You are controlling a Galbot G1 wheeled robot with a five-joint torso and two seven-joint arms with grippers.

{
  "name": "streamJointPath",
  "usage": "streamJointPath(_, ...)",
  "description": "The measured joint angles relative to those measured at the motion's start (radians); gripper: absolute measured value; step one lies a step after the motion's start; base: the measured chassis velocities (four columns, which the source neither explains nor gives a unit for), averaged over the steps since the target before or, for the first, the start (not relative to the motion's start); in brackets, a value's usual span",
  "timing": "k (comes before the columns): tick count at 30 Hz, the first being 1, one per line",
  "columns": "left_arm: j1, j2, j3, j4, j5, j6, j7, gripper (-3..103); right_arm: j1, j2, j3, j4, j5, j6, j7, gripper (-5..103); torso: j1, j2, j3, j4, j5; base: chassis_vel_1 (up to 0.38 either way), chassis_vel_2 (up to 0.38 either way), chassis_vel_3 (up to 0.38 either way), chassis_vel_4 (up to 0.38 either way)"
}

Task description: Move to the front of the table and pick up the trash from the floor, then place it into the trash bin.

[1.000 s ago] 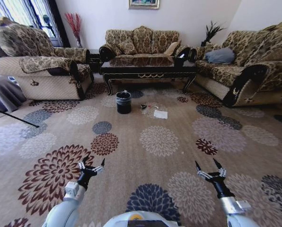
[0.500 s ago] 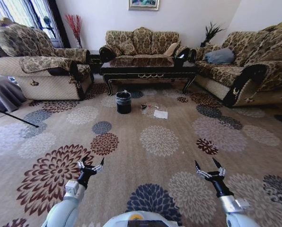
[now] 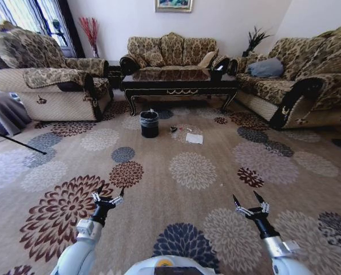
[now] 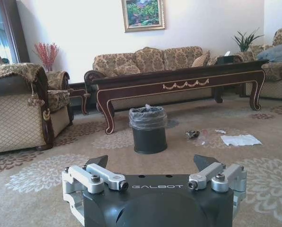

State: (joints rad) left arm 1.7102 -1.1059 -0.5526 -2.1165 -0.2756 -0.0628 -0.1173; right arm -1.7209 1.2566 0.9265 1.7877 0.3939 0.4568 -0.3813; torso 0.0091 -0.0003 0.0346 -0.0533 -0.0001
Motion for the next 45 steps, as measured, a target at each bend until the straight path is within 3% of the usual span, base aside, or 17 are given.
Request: streamJointPath(45,-0.012,-0.009,-0.005,0.013,-0.006,0.002,-0.003,100,0.01,-0.004,-0.004,0.002,-0.02,-0.009,0.01,100,0.001,0.0,0.005,-0.0001,-0.0001,-0.211,0.221,0.216,-0.216)
